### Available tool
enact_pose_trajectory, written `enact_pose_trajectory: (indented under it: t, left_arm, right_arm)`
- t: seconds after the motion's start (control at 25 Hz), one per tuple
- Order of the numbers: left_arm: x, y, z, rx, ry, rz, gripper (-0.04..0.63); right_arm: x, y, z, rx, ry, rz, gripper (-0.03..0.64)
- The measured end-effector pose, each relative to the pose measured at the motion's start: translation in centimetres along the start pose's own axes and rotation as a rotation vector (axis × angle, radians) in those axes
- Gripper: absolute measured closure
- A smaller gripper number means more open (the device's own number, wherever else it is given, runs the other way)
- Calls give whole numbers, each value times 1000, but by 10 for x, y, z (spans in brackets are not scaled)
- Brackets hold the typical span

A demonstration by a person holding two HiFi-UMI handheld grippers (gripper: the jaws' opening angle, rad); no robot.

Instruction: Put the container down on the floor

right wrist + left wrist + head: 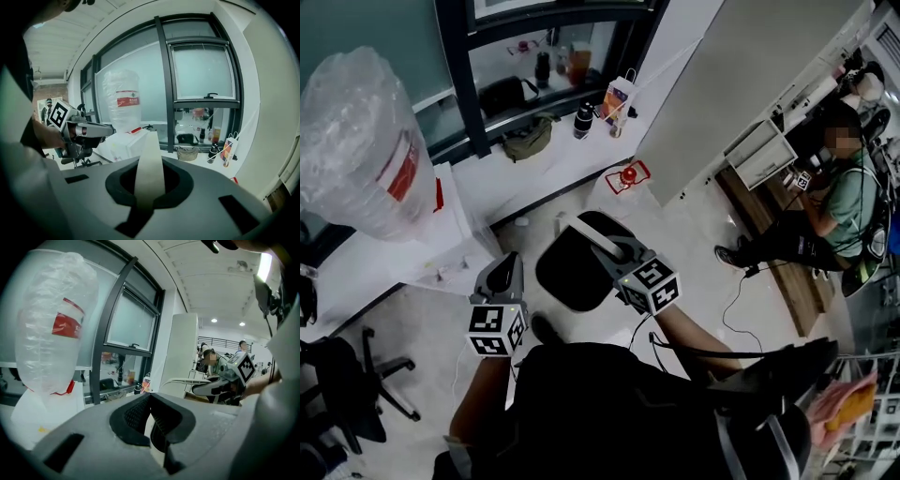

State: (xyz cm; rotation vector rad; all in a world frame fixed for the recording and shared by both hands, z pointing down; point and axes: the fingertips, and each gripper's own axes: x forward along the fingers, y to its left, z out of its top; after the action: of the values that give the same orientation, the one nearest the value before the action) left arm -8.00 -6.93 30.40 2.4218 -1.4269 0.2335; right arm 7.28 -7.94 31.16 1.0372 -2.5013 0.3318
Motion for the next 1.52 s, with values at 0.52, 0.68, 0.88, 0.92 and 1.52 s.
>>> enact_pose_trajectory:
  t: [0.52, 0.68, 0.88, 0.92, 1.52]
  left_arm:
    - [32, 38, -14, -1, 48, -67, 586]
    - [41, 41, -22, 5, 82, -68, 586]
    - [57, 43, -28, 15, 108, -54, 586]
    - [61, 45, -28, 12, 112, -48, 586]
    - [130, 44, -55, -14, 234, 62, 586]
  right_arm:
    - [61, -13, -8, -45, 93, 30, 597]
    - [76, -25, -19, -51, 133, 48, 597]
    - [94, -44, -34, -66, 173, 68, 597]
    - [98, -48, -37, -70, 182, 72, 597]
    - [166, -110, -124, -104, 413, 186, 597]
